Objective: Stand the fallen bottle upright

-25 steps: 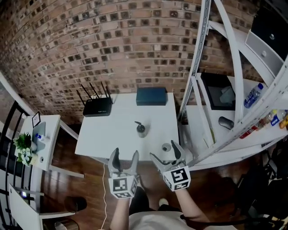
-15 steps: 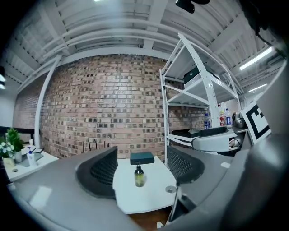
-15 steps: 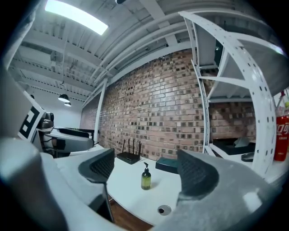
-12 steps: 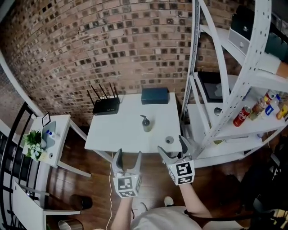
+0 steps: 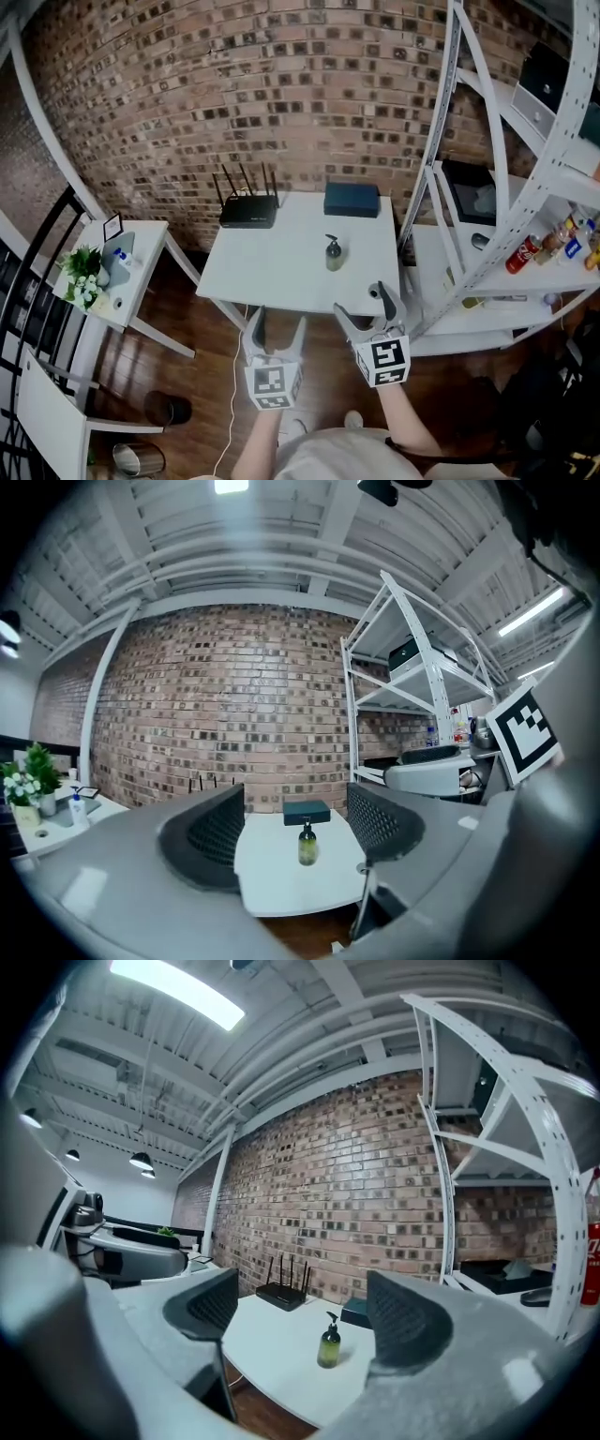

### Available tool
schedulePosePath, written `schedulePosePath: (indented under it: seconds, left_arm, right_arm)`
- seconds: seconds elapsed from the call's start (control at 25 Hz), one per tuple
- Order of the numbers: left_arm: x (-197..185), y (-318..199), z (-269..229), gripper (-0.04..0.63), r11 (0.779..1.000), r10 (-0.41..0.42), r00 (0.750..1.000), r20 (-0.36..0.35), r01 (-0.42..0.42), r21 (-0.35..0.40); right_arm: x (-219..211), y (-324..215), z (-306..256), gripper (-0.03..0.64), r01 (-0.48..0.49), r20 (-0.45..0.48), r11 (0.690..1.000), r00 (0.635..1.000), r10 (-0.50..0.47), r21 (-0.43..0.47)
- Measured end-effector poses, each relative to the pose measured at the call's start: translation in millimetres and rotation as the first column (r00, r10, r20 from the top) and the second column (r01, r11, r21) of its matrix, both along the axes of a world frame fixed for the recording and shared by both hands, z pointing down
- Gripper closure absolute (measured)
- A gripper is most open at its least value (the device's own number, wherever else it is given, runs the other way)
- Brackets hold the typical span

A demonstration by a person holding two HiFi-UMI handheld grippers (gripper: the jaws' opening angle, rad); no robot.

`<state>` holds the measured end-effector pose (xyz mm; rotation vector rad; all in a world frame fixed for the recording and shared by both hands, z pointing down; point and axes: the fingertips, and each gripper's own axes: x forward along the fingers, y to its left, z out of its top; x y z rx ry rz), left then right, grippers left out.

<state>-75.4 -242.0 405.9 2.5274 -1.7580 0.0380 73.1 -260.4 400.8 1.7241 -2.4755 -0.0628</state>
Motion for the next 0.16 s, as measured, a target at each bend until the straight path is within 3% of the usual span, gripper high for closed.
schedulePosePath:
  seconds: [0.16]
  left_arm:
    - [-25.6,1.0,-17.6,0.245,1.0,-0.01,1.0,-0.007,0.01,0.009]
  right_arm:
    - [-21.4,-3.8,-14.5,0.204,-0.002,-0.003,1.0,1.0,0.002,-0.004]
